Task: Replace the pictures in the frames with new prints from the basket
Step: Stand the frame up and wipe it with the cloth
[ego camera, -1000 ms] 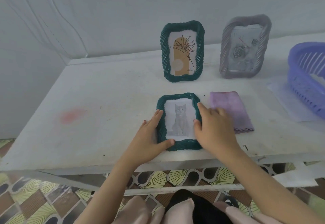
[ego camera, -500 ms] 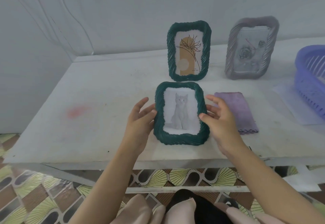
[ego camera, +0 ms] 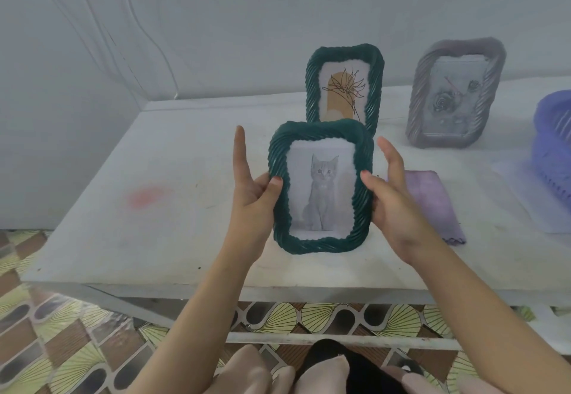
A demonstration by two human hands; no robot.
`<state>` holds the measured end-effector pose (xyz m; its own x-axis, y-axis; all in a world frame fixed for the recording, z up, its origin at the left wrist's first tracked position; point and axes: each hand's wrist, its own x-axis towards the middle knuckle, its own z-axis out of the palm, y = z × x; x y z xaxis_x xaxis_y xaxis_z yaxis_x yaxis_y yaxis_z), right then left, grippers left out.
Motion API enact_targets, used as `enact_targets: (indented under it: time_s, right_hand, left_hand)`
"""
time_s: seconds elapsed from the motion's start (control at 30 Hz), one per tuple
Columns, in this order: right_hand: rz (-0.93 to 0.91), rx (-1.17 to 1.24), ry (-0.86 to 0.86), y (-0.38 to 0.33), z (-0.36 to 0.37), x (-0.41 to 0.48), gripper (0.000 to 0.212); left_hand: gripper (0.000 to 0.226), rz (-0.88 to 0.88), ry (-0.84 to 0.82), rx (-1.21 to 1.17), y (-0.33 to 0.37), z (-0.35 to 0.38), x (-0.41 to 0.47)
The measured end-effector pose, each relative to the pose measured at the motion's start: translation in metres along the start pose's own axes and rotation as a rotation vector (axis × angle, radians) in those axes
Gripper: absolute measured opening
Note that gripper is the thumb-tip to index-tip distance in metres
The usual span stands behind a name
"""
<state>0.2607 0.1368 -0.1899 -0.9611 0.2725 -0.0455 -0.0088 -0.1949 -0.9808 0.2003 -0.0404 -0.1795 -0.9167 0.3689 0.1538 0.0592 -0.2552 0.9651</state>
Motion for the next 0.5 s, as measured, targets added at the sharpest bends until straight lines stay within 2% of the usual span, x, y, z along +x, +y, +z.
enact_targets:
  time_s: [0.13, 0.23, 0.3, 0.5]
  right_hand:
    - [-0.004, -0.061, -0.112, -0.004, -0.003, 0.009, 0.043]
    - [-0.054, -0.006, -0.177, -0.004, -0.002, 0.012, 0.061]
    - [-0.14, -0.015, -0.17, -0.001, 0.002, 0.012, 0.069]
    - [-0.276, -0.016, -0.168, -0.003, 0.014, 0.021, 0.063]
  left_hand:
    - [0.072, 0.008, -0.011, -0.003, 0.001, -0.003, -0.001]
    - [0.073, 0.008, -0.028, -0.007, 0.001, -0.01, 0.0]
    - [0.073, 0.001, -0.03, -0.01, 0.002, -0.014, 0.001]
    - [0.075, 0.01, -0.006, 0.005, 0.004, -0.023, 0.006]
